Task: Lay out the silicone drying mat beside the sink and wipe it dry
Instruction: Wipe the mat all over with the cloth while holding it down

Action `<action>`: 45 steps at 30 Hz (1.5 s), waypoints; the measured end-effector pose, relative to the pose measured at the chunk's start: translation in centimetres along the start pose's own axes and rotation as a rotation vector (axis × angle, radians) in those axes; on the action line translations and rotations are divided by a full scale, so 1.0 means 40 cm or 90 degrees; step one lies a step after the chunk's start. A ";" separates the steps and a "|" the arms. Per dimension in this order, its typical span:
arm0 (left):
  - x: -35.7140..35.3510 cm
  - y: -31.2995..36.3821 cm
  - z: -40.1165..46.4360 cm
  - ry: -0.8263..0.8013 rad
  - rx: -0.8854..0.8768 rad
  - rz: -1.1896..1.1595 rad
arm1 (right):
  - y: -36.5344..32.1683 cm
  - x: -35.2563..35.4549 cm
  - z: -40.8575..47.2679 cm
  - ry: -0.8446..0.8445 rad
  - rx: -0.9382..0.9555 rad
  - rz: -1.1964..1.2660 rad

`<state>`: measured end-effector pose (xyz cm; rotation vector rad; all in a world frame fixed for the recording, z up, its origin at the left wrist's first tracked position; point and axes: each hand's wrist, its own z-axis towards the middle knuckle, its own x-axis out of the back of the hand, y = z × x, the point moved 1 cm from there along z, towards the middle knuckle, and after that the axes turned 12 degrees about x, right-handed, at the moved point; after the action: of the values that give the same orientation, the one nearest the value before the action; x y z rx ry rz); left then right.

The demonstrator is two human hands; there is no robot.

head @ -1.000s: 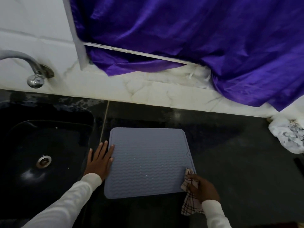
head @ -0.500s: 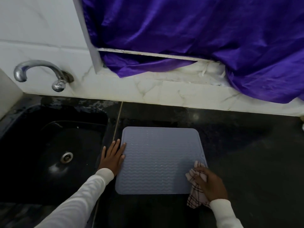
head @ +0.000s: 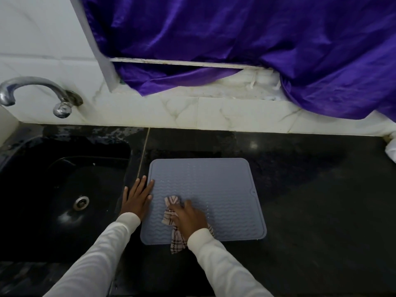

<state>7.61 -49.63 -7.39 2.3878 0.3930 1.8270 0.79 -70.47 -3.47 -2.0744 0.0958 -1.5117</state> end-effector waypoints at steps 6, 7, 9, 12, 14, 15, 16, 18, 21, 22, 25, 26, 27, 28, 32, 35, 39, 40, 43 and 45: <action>0.001 -0.008 0.005 0.011 -0.013 -0.020 | 0.109 0.071 -0.042 0.017 -0.053 0.015; 0.001 -0.007 0.004 0.011 -0.010 -0.020 | 0.139 0.082 -0.053 0.027 -0.068 0.021; 0.000 0.000 0.000 0.009 -0.001 -0.017 | 0.195 0.106 -0.082 0.045 -0.095 0.034; -0.003 0.007 -0.002 0.012 0.016 -0.035 | 0.283 0.137 -0.122 0.077 -0.156 0.044; -0.003 0.008 -0.002 0.013 0.016 -0.044 | 0.333 0.153 -0.149 0.100 -0.195 0.051; -0.002 0.008 -0.002 0.010 0.015 -0.046 | 0.349 0.163 -0.162 0.107 -0.213 0.052; -0.003 0.008 -0.001 0.006 0.014 -0.047 | 0.365 0.171 -0.175 0.115 -0.227 0.051; -0.001 0.007 -0.002 0.004 0.010 -0.050 | 0.392 0.187 -0.196 0.127 -0.260 0.050; 0.002 0.004 -0.006 0.008 0.002 -0.057 | 0.429 0.200 -0.221 0.143 -0.318 0.043; 0.002 0.005 -0.007 0.005 -0.001 -0.053 | 0.442 0.200 -0.228 0.153 -0.330 0.045; 0.008 0.004 -0.009 -0.008 0.001 -0.038 | 0.454 0.198 -0.232 0.174 -0.359 0.058; 0.010 0.005 -0.009 -0.011 0.005 -0.036 | 0.454 0.195 -0.230 0.178 -0.371 0.065; 0.010 0.009 -0.010 -0.014 0.007 -0.028 | 0.449 0.191 -0.230 0.179 -0.383 0.062; 0.011 0.011 -0.011 -0.019 0.010 -0.016 | 0.433 0.189 -0.229 0.183 -0.385 0.060; 0.019 0.020 -0.014 -0.037 0.007 0.010 | 0.346 0.188 -0.210 0.248 -0.348 0.125; 0.019 0.019 -0.012 -0.039 0.008 0.024 | 0.203 0.186 -0.151 0.293 -0.232 0.255; 0.016 0.016 -0.006 -0.039 0.008 0.020 | 0.020 0.117 -0.032 0.252 -0.141 0.166; 0.014 0.014 -0.002 -0.040 0.006 0.020 | -0.032 0.091 0.009 0.238 -0.125 0.152; 0.009 0.008 -0.001 -0.032 0.003 0.029 | -0.148 -0.006 0.093 0.164 -0.069 0.073; 0.011 0.008 -0.005 -0.037 -0.007 0.044 | -0.164 -0.059 0.111 0.099 -0.069 -0.002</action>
<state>7.56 -49.83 -6.86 2.4693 0.2983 1.7782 2.17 -62.32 -3.23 -2.0370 0.2373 -1.7024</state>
